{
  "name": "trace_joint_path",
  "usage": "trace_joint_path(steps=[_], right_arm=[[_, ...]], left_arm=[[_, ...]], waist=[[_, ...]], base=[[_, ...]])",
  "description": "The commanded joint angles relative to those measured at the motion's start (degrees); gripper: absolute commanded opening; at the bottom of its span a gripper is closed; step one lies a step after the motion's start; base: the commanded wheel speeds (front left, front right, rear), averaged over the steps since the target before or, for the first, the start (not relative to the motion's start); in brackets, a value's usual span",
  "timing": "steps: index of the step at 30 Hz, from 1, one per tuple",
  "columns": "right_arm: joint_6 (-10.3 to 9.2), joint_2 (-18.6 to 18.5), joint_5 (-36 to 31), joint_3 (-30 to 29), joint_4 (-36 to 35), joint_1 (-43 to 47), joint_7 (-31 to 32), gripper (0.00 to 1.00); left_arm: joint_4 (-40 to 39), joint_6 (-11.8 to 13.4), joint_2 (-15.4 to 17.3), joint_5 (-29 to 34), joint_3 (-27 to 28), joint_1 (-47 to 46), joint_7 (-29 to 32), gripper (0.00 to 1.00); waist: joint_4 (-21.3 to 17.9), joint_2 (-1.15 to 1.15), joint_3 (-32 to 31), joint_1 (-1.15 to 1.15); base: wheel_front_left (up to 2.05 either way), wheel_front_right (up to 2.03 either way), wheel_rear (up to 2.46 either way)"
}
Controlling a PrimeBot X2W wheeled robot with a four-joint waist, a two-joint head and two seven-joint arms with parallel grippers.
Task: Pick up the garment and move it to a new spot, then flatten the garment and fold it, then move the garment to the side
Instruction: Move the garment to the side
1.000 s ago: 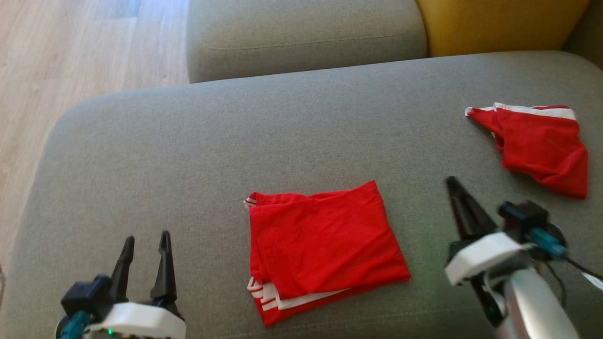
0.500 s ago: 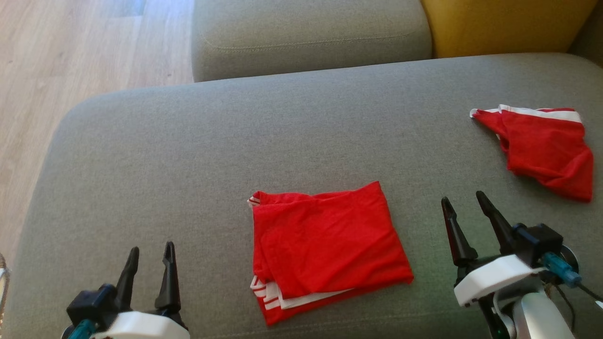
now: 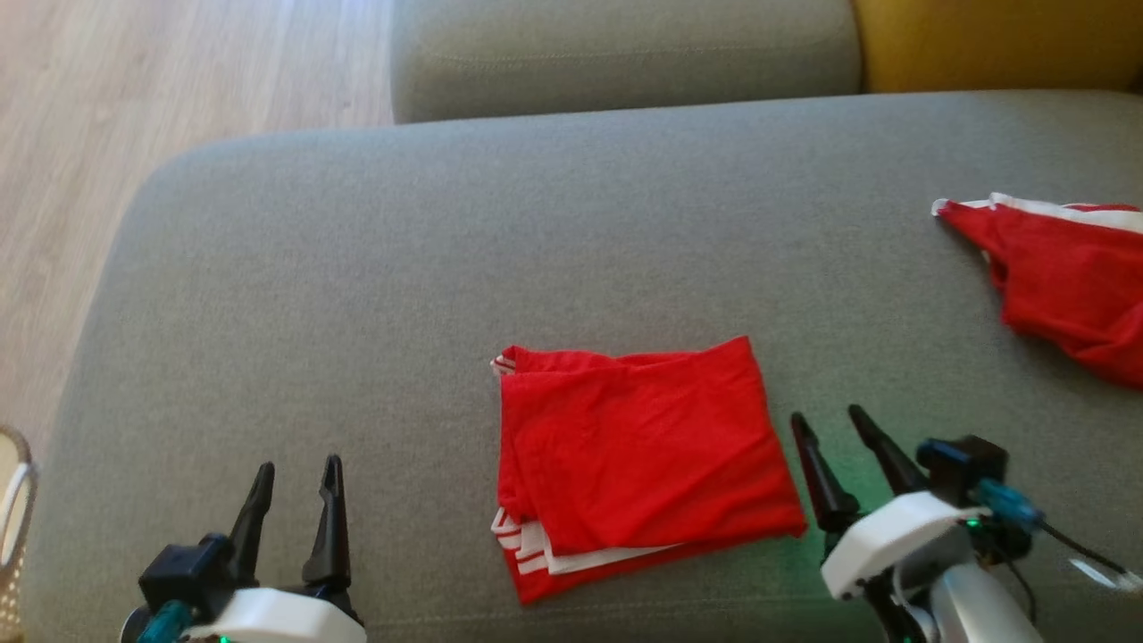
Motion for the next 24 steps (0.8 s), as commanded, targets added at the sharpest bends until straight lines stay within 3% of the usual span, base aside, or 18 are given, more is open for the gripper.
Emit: trace_joint_path(steps=[1, 16, 17, 18, 24], right_arm=[[-0.01, 0.03, 0.32, 2.52, 0.69, -4.12, 0.78, 1.00], [-0.01, 0.04, 4.39, 6.67, 17.96, -12.31, 2.31, 1.00], [-0.01, 0.04, 3.68, 7.15, 18.88, -12.89, 2.15, 0.62], [-0.01, 0.04, 2.82, 7.44, 19.62, -13.44, 1.81, 0.00], [-0.01, 0.04, -2.14, 9.09, 22.04, -16.68, -0.01, 0.00]], left_arm=[[-1.24, -0.59, 0.10, 0.53, 1.76, -3.28, -0.70, 1.00], [0.45, -1.87, 0.10, 1.21, 1.51, -5.77, -0.70, 1.00], [0.46, -1.90, 0.10, 1.24, 1.58, -5.81, -0.70, 1.00], [0.44, -1.92, 0.10, 1.28, 1.67, -5.84, -0.70, 1.00], [0.25, -1.97, 0.10, 1.30, 2.36, -5.87, -0.70, 1.00]], waist=[[0.90, 0.00, 1.38, 0.00], [3.39, 0.00, 4.41, 0.00], [3.36, 0.00, 4.46, 0.00], [3.28, 0.00, 4.50, 0.00], [1.10, 0.00, 4.08, 0.00]], base=[[0.00, 0.00, 0.00], [0.00, 0.00, 0.00], [0.00, 0.00, 0.00], [0.00, 0.00, 0.00], [0.00, 0.00, 0.00]])
